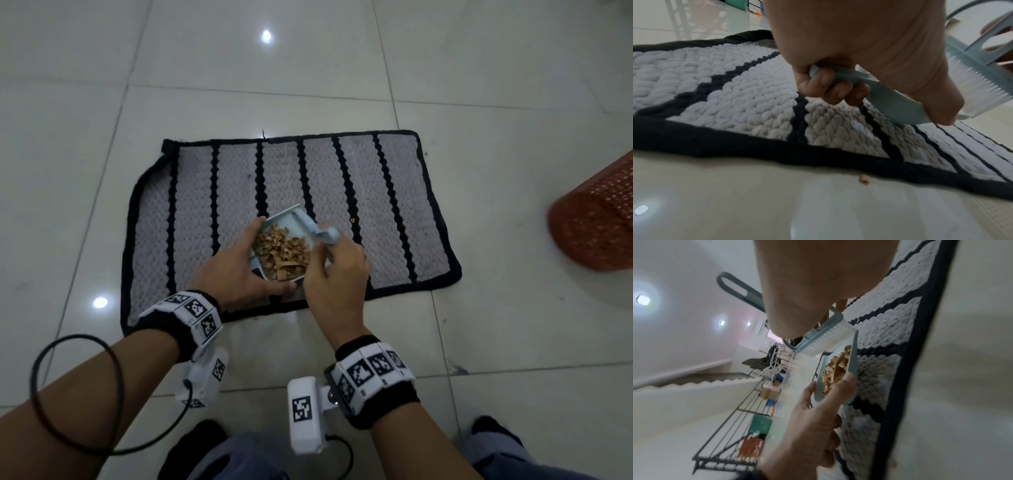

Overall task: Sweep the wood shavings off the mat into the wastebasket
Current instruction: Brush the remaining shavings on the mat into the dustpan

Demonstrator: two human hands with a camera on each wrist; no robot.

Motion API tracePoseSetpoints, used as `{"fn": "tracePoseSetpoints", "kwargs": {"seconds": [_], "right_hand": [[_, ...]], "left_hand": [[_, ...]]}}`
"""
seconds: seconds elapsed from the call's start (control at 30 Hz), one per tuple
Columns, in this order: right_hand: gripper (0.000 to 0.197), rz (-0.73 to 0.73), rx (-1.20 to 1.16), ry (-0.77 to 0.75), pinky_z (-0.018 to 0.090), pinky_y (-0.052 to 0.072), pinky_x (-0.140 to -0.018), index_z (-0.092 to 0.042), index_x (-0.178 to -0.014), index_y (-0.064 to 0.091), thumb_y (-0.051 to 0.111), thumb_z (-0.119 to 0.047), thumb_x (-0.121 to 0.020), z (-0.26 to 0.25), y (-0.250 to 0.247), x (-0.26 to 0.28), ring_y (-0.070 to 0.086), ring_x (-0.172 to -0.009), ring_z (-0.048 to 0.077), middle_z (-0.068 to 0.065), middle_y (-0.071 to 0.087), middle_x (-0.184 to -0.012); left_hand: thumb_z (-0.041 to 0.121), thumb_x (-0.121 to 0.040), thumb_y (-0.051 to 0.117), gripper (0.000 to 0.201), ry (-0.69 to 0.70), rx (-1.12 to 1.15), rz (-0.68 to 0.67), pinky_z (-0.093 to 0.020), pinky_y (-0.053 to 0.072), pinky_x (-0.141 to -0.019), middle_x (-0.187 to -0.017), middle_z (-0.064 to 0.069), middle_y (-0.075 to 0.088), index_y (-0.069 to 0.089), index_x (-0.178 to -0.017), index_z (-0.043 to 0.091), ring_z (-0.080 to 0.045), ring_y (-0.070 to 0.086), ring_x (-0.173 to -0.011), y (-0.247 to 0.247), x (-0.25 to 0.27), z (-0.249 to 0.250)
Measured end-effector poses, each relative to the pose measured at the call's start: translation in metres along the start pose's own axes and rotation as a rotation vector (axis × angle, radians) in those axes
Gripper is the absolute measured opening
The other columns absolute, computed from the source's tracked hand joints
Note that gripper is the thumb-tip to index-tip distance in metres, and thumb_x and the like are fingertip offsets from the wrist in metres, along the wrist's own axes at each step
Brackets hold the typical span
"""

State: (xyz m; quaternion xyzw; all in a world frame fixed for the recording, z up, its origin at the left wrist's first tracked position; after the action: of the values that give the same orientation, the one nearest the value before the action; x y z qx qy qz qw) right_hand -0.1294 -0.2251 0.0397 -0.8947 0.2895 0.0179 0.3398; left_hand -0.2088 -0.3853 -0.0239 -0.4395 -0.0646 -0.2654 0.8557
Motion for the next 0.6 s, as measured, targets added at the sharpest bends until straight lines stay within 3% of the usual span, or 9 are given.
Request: {"fn": "tracePoseSetpoints", "kwargs": {"seconds": [0.1, 0.17, 0.27, 0.33, 0.4, 0.47, 0.53, 0.6], "right_hand": [[0.020, 0.018, -0.256, 0.211, 0.044, 0.056, -0.071, -0.021, -0.098, 0.063, 0.047, -0.032, -0.098, 0.008, -0.007, -0.018, 0.064, -0.084, 0.020, -0.002, 0.065, -0.088], [0.014, 0.009, -0.401, 0.337, 0.042, 0.058, -0.072, -0.024, -0.090, 0.061, 0.050, -0.025, -0.099, 0.016, -0.011, -0.031, 0.067, -0.081, 0.018, 0.001, 0.067, -0.086], [0.014, 0.036, -0.484, 0.418, 0.044, 0.057, -0.077, -0.021, -0.087, 0.060, 0.053, -0.023, -0.098, 0.033, -0.021, -0.051, 0.067, -0.085, 0.025, 0.010, 0.069, -0.090], [0.014, 0.074, -0.455, 0.416, 0.039, 0.056, -0.076, -0.015, -0.092, 0.062, 0.053, -0.024, -0.098, 0.047, -0.028, -0.062, 0.066, -0.084, 0.021, 0.009, 0.069, -0.092], [0.018, 0.086, -0.402, 0.389, 0.020, 0.051, -0.070, -0.011, -0.101, 0.064, 0.051, -0.023, -0.099, 0.062, -0.037, -0.073, 0.063, -0.078, 0.006, 0.002, 0.067, -0.091], [0.020, 0.059, -0.306, 0.354, 0.003, 0.039, -0.057, -0.009, -0.104, 0.064, 0.048, -0.021, -0.100, 0.075, -0.042, -0.081, 0.055, -0.066, -0.011, -0.008, 0.061, -0.081], [0.017, 0.022, -0.197, 0.322, 0.004, 0.035, -0.051, -0.010, -0.101, 0.062, 0.047, -0.017, -0.100, 0.084, -0.042, -0.081, 0.052, -0.061, -0.008, -0.012, 0.053, -0.074], [0.019, 0.001, -0.112, 0.279, 0.011, 0.037, -0.055, -0.010, -0.105, 0.063, 0.045, -0.014, -0.099, 0.089, -0.039, -0.076, 0.053, -0.068, 0.004, -0.006, 0.057, -0.078]], "left_hand": [[0.071, -0.054, 0.080, 0.122, 0.019, 0.011, 0.029, -0.036, 0.054, -0.094, -0.133, 0.004, 0.059, 0.007, -0.149, 0.047, -0.018, 0.064, -0.105, -0.003, -0.007, 0.003], [0.070, -0.053, 0.081, 0.123, 0.035, 0.031, 0.017, -0.036, 0.052, -0.097, -0.137, 0.006, 0.056, 0.008, -0.149, 0.047, -0.017, 0.062, -0.109, -0.002, -0.011, 0.006], [0.075, -0.049, 0.079, 0.123, 0.048, 0.065, 0.035, -0.039, 0.052, -0.098, -0.139, 0.006, 0.054, 0.009, -0.146, 0.050, -0.018, 0.061, -0.112, -0.001, -0.016, 0.010], [0.080, -0.045, 0.076, 0.124, 0.051, 0.086, 0.050, -0.042, 0.052, -0.097, -0.139, 0.007, 0.054, 0.010, -0.146, 0.052, -0.018, 0.061, -0.114, -0.001, -0.016, 0.009], [0.080, -0.044, 0.076, 0.125, 0.049, 0.095, 0.049, -0.041, 0.052, -0.097, -0.139, 0.009, 0.054, 0.011, -0.147, 0.051, -0.016, 0.060, -0.115, -0.001, -0.017, 0.006], [0.076, -0.046, 0.080, 0.126, 0.035, 0.097, 0.050, -0.040, 0.051, -0.099, -0.139, 0.009, 0.053, 0.012, -0.148, 0.049, -0.015, 0.059, -0.115, -0.002, -0.016, 0.004], [0.069, -0.050, 0.084, 0.125, 0.023, 0.085, 0.047, -0.037, 0.050, -0.099, -0.139, 0.008, 0.053, 0.012, -0.150, 0.045, -0.016, 0.059, -0.115, -0.005, -0.013, 0.001], [0.064, -0.053, 0.086, 0.123, 0.004, 0.059, 0.041, -0.033, 0.049, -0.097, -0.139, 0.008, 0.053, 0.013, -0.150, 0.045, -0.017, 0.058, -0.115, -0.006, -0.010, -0.003]]}}
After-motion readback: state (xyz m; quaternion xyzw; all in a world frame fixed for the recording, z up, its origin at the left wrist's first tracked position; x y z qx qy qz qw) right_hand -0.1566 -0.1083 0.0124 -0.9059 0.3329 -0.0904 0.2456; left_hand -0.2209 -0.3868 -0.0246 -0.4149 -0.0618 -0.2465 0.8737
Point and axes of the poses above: each hand's wrist, its own x-axis away from the middle knuckle, its own y-axis out of the palm, z = x × y, the point moved 7 cm from there along -x, towards the middle knuckle
